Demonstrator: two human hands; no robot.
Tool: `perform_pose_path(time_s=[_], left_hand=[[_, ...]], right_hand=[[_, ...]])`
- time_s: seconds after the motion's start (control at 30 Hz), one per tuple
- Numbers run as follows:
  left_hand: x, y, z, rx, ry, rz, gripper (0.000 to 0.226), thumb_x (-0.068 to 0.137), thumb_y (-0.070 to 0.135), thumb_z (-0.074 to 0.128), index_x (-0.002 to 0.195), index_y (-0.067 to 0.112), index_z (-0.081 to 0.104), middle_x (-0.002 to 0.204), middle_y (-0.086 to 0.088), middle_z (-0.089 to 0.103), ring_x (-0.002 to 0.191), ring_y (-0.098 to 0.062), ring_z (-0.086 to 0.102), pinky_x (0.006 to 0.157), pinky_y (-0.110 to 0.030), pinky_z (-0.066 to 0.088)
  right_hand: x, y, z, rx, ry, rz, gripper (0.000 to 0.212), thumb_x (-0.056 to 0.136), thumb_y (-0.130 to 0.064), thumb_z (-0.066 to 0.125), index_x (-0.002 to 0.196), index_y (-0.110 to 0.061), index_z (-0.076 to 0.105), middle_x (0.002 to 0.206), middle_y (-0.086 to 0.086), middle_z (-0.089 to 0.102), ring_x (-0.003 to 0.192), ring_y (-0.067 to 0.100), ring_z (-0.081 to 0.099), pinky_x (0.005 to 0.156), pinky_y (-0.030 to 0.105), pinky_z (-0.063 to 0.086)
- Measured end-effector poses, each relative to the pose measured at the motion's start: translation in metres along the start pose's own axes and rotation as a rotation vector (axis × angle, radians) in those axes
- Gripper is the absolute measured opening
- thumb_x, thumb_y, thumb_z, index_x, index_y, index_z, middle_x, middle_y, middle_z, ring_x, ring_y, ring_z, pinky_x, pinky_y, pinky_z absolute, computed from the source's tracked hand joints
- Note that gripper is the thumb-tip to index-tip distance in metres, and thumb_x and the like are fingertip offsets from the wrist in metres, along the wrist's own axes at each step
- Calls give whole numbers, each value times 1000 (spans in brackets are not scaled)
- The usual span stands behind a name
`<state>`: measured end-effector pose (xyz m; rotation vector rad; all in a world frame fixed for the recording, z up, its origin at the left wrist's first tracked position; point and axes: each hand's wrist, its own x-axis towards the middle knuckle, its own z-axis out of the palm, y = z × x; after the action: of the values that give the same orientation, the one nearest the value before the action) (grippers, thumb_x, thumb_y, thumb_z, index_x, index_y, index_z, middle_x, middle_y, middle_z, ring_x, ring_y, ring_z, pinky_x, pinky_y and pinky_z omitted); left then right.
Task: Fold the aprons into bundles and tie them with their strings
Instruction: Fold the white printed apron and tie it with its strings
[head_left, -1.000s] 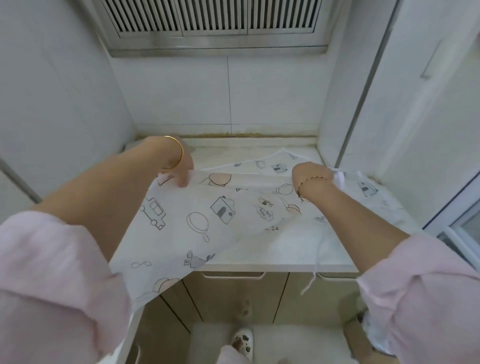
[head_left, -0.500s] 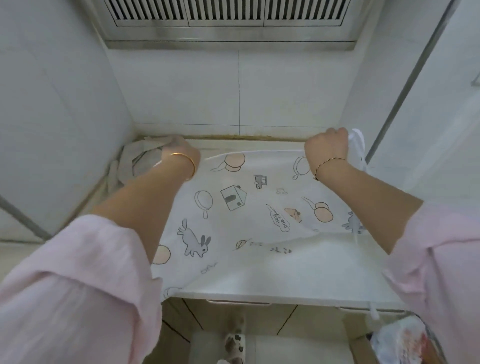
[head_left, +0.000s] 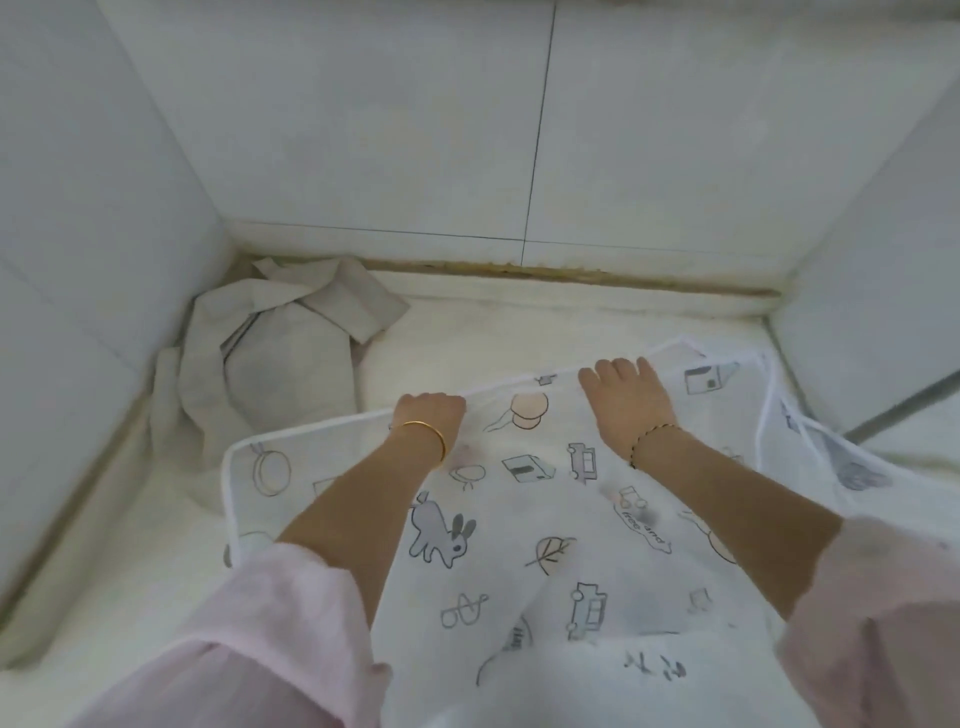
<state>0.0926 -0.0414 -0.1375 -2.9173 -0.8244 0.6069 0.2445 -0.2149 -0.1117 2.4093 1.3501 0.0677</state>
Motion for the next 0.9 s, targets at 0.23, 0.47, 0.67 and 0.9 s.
perform_pose_path(time_s=[0.23, 0.47, 0.67, 0.9], left_hand=[[19, -46, -6, -82, -245, -7, 39, 86, 49, 53, 108, 17, 57, 104, 1, 62, 100, -23, 59, 81, -32, 41], [4, -132, -46, -110, -861, -121, 53, 57, 58, 76, 87, 15, 67, 70, -1, 45, 57, -19, 41, 67, -28, 36], [-7, -159, -64, -6, -880, -264, 66, 59, 62, 77, 105, 17, 66, 104, -3, 67, 101, -24, 62, 94, -37, 47], [-15, -134, 5, -72, -328, -323, 63, 73, 37, 74, 122, 10, 46, 104, -5, 56, 97, -27, 56, 79, -35, 48]], right_hand=[[38, -55, 25, 130, -173, -63, 33, 92, -12, 40, 125, -12, 42, 129, 7, 44, 115, 24, 46, 97, 38, 36], [57, -68, 12, 17, -262, -17, 40, 90, -11, 46, 130, -14, 48, 139, 8, 36, 122, 23, 42, 97, 34, 38], [66, -68, 6, -18, -282, 48, 37, 94, -9, 39, 128, -10, 50, 126, 6, 46, 114, 22, 49, 92, 31, 39], [71, -68, 15, 161, -133, 72, 36, 94, -23, 44, 129, -15, 41, 128, 6, 43, 116, 25, 46, 94, 39, 41]])
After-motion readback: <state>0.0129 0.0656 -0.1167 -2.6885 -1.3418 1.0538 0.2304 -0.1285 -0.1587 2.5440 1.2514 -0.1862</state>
